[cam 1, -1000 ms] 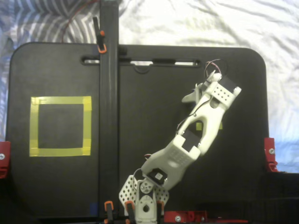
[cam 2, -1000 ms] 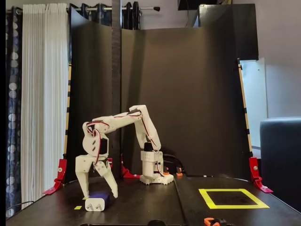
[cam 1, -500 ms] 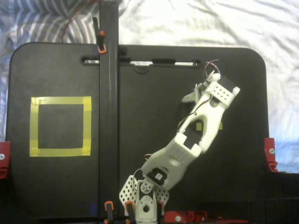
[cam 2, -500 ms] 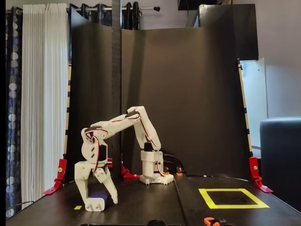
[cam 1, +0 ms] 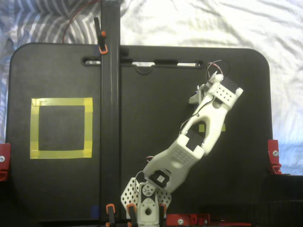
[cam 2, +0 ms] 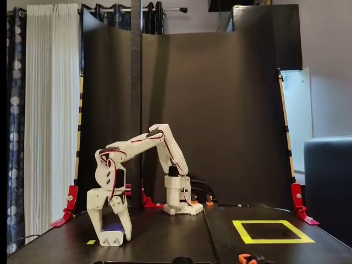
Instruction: Grasp a block and put it in the designated area.
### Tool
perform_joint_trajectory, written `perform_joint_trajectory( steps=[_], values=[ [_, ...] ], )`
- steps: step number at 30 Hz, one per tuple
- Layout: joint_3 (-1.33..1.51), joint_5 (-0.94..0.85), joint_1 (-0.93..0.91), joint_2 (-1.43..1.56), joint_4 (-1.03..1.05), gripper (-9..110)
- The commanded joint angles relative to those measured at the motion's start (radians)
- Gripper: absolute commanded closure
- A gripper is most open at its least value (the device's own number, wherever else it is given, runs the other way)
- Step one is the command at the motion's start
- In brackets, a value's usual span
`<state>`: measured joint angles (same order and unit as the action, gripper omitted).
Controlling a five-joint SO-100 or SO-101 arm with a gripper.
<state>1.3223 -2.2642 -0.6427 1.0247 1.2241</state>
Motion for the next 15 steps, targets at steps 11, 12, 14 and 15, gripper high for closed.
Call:
perform_joint_trajectory(
  steps=[11, 12, 14, 15],
  values=[
    [-0.031, 0.023, 0.029, 0.161, 0.097, 77],
    [-0.031, 0.023, 0.032, 0.176, 0.109, 77],
    [-0.031, 0.031, 0.043, 0.209, 0.132, 77],
    [-0.031, 0.037, 0.048, 0.224, 0.144, 77]
  ],
)
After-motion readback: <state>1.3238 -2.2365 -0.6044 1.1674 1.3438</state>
